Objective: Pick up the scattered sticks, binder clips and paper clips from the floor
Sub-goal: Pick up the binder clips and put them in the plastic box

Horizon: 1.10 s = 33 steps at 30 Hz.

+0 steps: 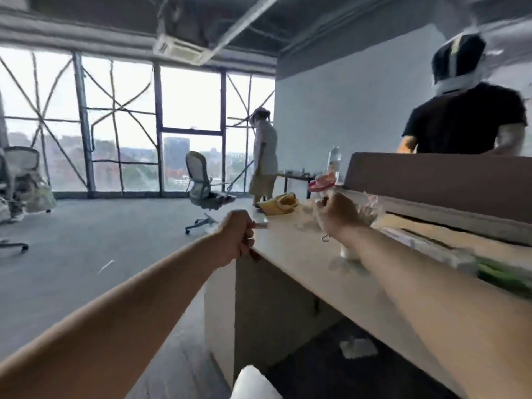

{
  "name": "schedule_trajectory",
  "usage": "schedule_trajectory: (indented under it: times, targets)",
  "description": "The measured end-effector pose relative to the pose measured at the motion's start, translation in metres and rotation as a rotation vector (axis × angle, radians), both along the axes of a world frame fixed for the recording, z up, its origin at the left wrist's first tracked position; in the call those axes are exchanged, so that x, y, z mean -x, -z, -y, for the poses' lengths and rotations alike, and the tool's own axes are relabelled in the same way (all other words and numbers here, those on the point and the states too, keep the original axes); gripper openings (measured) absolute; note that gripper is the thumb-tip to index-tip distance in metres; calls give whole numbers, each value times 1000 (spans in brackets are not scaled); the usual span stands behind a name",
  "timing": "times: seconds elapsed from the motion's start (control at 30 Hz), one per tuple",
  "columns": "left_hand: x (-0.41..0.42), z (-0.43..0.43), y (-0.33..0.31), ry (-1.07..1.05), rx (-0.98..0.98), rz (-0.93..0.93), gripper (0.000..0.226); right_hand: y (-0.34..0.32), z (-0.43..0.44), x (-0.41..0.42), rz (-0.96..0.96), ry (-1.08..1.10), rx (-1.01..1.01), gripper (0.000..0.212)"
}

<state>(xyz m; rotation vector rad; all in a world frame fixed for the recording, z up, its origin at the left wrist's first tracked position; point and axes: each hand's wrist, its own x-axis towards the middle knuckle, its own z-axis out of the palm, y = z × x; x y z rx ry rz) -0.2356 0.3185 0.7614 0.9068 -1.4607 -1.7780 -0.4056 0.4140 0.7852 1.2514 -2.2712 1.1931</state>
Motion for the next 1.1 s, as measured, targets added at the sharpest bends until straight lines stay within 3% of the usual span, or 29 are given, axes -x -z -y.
schedule_trajectory:
  times: [0.23, 0.47, 0.6, 0.77, 1.0, 1.1]
  targets:
    - [78, -53, -37, 195, 137, 79, 19, -28, -95, 76, 144, 211, 90, 27]
    - [192, -60, -5, 445, 281, 248, 15, 4, -154, 164, 347, 421, 118, 24]
    - [272, -63, 10, 420, 447, 79, 18, 20, -158, 215, 434, 481, 223, 24]
    - [347, -75, 14, 494, 378, -175, 18, 32, -143, 258, 498, 489, 400, 20]
    - [365, -109, 37, 657, 328, -290, 11, 68, -125, 263, 559, 395, 550, 20]
    - [370, -120, 51, 587, 555, -181, 12, 81, -135, 263, 629, 369, 604, 20]
